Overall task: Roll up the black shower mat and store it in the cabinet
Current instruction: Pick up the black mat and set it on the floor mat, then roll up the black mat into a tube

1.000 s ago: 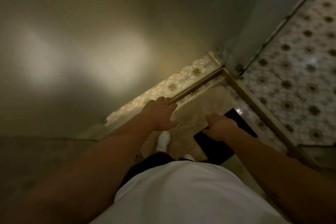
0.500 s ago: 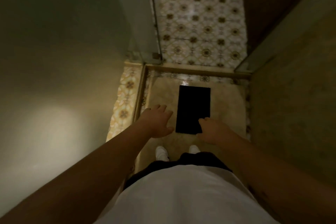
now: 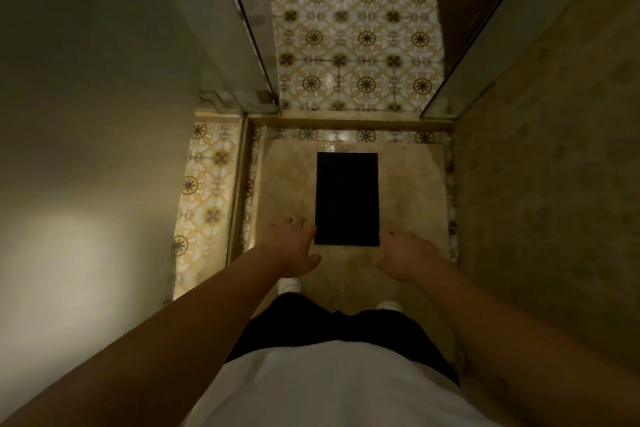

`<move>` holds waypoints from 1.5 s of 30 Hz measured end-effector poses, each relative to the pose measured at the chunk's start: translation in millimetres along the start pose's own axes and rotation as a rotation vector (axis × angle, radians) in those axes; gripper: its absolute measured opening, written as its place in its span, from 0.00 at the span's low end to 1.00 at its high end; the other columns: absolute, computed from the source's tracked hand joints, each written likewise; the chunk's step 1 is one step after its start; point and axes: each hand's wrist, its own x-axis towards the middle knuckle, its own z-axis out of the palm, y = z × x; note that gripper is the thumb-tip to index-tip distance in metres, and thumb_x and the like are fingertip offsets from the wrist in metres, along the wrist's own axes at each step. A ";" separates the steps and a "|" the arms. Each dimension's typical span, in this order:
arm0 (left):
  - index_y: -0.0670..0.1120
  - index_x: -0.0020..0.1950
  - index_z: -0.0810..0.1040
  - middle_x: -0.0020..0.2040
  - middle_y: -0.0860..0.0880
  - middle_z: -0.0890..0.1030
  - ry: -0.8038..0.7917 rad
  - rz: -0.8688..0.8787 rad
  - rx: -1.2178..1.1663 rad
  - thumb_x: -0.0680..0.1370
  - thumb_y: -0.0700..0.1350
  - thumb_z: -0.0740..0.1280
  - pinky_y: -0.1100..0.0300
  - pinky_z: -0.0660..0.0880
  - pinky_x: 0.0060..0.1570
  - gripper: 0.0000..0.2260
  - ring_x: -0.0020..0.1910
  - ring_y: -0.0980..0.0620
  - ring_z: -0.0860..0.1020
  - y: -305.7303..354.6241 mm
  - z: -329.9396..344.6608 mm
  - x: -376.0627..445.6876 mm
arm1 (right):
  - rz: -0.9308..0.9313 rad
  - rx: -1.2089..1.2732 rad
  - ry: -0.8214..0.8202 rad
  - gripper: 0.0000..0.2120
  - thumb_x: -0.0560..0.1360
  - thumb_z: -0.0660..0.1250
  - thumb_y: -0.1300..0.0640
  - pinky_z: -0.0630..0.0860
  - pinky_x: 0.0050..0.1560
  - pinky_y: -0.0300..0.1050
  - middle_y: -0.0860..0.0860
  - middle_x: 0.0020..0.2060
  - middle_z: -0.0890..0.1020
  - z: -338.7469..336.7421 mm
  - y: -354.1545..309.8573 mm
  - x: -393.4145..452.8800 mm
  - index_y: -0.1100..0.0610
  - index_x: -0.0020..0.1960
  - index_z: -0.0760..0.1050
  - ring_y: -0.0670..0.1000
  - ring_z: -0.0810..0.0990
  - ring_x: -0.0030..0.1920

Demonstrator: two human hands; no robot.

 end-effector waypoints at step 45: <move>0.51 0.68 0.63 0.64 0.43 0.66 -0.008 0.232 0.221 0.71 0.59 0.69 0.47 0.73 0.46 0.30 0.62 0.40 0.64 -84.3 458.8 559.3 | -0.185 -0.245 0.077 0.32 0.67 0.69 0.39 0.78 0.46 0.54 0.53 0.57 0.74 375.4 164.4 565.3 0.51 0.66 0.66 0.57 0.74 0.55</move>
